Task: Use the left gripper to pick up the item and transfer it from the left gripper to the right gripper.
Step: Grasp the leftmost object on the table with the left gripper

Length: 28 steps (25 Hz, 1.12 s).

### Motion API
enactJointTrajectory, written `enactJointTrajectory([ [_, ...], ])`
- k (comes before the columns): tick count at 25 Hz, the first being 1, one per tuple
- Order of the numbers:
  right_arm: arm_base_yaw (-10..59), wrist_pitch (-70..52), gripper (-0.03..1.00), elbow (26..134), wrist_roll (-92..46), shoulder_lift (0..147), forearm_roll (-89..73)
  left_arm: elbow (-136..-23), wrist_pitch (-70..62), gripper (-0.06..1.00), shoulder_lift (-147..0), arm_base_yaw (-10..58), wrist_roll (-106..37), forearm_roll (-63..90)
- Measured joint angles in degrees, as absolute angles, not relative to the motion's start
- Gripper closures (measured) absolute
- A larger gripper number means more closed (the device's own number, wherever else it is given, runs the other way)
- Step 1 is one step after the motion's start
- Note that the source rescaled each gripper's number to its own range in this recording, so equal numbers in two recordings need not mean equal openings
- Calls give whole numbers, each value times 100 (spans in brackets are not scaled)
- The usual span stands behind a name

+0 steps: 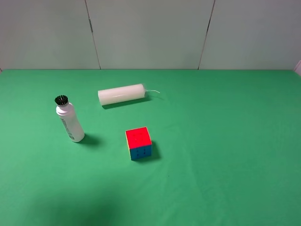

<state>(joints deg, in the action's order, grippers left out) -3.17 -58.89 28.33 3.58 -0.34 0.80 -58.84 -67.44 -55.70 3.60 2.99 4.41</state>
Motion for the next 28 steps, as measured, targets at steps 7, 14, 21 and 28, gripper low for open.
enactJointTrajectory([
  [7,-317,-5889,-3,2833,358,-34,80,-6199,-6733,-6,-6617,804,299,411],
  [14,-317,-5889,-3,2833,358,-34,80,-6289,-6723,-6,-7408,1174,304,394],
  [21,-317,-5889,-3,2833,358,-34,80,-6290,-6669,-6,-8038,1381,304,361],
  [28,-317,-5889,-3,2833,358,-34,80,-6290,-6392,-6,-8655,1475,141,341],
])
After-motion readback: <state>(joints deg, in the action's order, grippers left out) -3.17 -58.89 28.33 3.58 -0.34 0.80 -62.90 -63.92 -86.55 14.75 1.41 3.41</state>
